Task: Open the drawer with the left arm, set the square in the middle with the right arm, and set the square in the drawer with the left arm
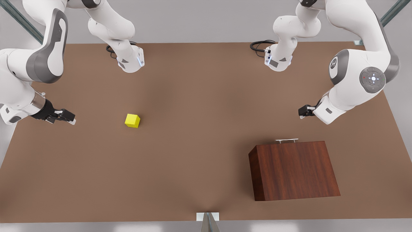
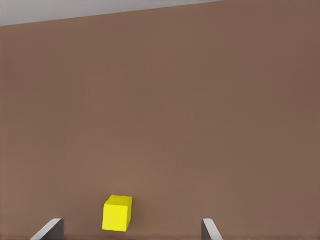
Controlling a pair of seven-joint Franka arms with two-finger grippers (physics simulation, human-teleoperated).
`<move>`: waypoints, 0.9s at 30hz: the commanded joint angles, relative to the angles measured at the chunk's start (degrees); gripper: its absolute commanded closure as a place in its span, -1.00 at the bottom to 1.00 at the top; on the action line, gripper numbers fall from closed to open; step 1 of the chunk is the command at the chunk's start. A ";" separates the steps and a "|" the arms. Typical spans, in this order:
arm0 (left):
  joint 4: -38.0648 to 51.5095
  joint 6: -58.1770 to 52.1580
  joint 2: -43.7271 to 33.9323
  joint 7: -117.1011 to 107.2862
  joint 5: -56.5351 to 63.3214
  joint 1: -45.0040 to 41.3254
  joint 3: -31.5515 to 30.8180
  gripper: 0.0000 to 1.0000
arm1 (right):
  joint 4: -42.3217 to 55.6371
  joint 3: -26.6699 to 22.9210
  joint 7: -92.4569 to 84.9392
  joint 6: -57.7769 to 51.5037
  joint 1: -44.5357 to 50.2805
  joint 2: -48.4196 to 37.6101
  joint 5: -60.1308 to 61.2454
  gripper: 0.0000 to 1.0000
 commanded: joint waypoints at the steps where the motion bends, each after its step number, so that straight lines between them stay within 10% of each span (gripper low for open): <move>1: -0.19 -0.04 0.05 0.03 0.94 0.01 -0.09 -1.00 | -0.05 0.00 0.00 0.00 -0.11 0.00 0.00 -1.00; 4: -8.10 1.45 -1.97 -6.45 0.60 0.01 -0.18 -1.00 | -0.05 0.00 0.00 0.00 -0.11 0.00 0.00 -1.00; 11: -43.43 49.08 -9.27 -58.06 -2.92 -0.43 -0.09 -1.00 | 0.04 0.00 -0.09 0.00 -0.11 0.00 0.00 -1.00; 27: -49.32 62.19 -6.72 -70.46 -2.83 -0.08 0.70 -1.00 | -5.41 -0.09 0.26 3.51 0.32 3.60 -1.85 -1.00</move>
